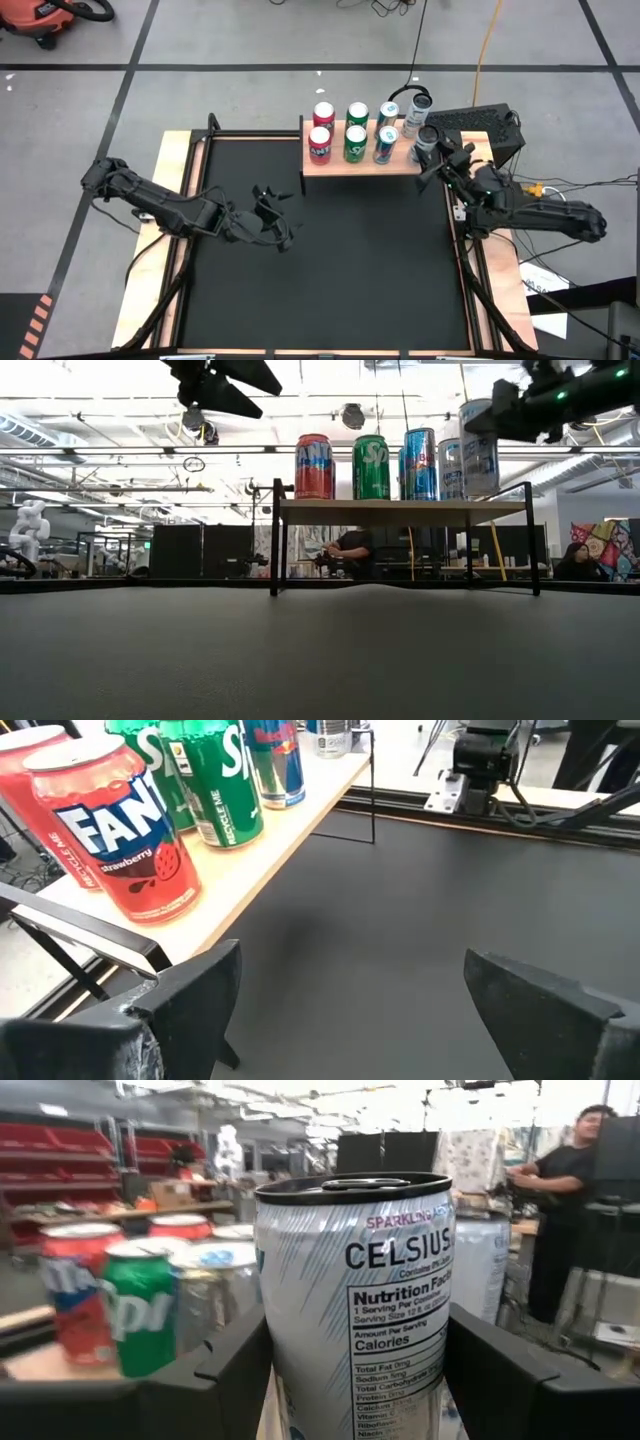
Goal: Place canned beverage on shelf
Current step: Put the white blue soda can on the shelf aligned with the other white blue soda can
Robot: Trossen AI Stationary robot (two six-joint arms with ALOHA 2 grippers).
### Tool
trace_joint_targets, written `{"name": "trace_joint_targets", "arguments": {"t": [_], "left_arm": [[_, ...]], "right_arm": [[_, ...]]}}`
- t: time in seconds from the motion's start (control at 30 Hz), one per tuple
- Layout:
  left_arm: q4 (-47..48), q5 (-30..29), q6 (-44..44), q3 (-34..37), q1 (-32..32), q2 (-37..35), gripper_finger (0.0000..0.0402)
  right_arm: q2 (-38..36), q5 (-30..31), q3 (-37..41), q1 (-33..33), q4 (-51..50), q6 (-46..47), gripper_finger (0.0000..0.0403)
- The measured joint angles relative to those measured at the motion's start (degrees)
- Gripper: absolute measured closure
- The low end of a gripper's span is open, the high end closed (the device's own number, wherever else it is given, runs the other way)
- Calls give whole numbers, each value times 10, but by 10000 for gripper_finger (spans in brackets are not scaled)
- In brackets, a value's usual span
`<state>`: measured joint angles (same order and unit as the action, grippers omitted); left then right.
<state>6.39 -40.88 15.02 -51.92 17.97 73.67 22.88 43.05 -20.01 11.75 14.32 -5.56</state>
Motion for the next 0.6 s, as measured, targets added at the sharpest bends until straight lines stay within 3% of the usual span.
{"name": "trace_joint_targets", "arguments": {"t": [0.33,0.6], "left_arm": [[6,18,-9,0,-3,0,20],[19,18,-5,0,-3,0,20]], "right_arm": [[50,-83,0,99,9,31,162],[57,-116,0,142,2,64,118]]}}
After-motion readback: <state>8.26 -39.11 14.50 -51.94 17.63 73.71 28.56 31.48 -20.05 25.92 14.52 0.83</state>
